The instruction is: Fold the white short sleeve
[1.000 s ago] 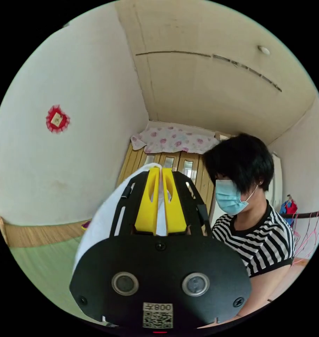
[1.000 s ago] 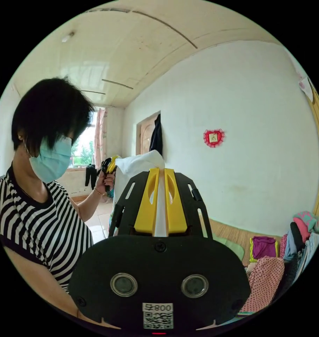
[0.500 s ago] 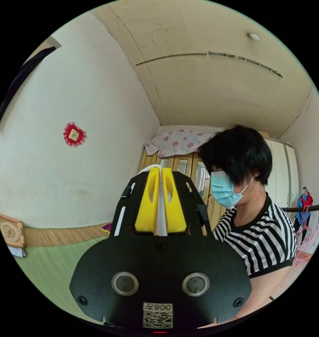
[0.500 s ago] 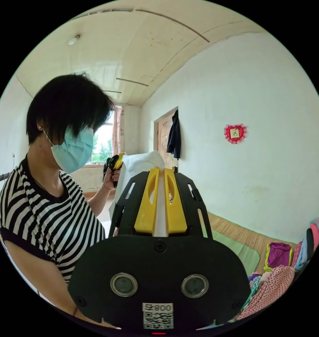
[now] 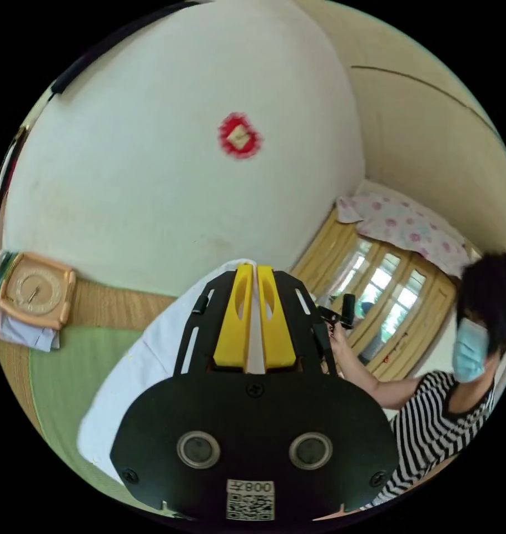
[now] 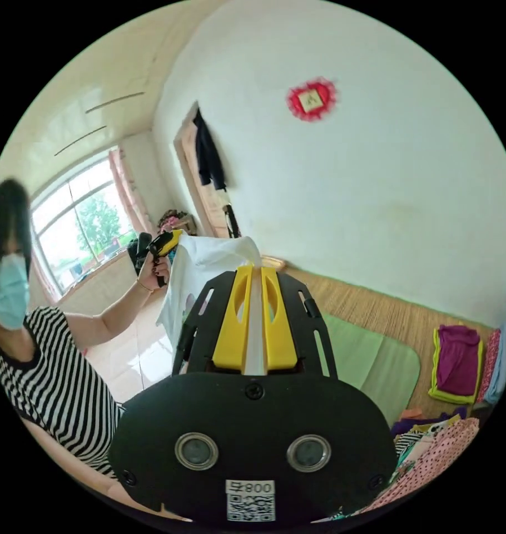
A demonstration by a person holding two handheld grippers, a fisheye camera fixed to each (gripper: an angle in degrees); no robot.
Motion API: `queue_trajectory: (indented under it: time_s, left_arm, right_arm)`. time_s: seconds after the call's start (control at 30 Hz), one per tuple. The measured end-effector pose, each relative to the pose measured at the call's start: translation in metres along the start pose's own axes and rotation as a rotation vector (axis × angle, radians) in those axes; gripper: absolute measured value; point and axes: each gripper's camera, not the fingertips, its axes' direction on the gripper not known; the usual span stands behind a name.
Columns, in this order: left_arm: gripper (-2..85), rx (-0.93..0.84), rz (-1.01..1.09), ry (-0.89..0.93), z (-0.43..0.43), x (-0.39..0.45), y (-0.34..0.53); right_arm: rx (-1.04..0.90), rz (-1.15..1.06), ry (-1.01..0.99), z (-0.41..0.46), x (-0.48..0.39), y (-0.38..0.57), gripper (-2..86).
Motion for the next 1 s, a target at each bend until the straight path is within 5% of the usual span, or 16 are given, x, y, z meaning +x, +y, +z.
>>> queue_trajectory:
  time_s: [0.3, 0.5, 0.7, 1.0]
  left_arm:
    - [5.8, -0.272, -0.424, -0.135, 0.116, -0.228, 0.034]
    - [7.3, -0.420, -0.466, -0.298, 0.081, -0.285, 0.081]
    - [7.6, -0.386, -0.540, -0.466, 0.034, -0.315, 0.097]
    - [4.6, -0.459, -0.559, -0.527, 0.063, -0.353, 0.089]
  right_arm:
    - [-0.380, 0.420, 0.179, 0.186, 0.251, 0.013, 2.2]
    - [-0.539, 0.457, 0.066, 0.269, 0.300, 0.071, 5.5]
    - [-0.664, 0.391, 0.129, 0.334, 0.312, 0.064, 5.9]
    - [-0.738, 0.398, 0.208, 0.377, 0.346, 0.043, 3.7]
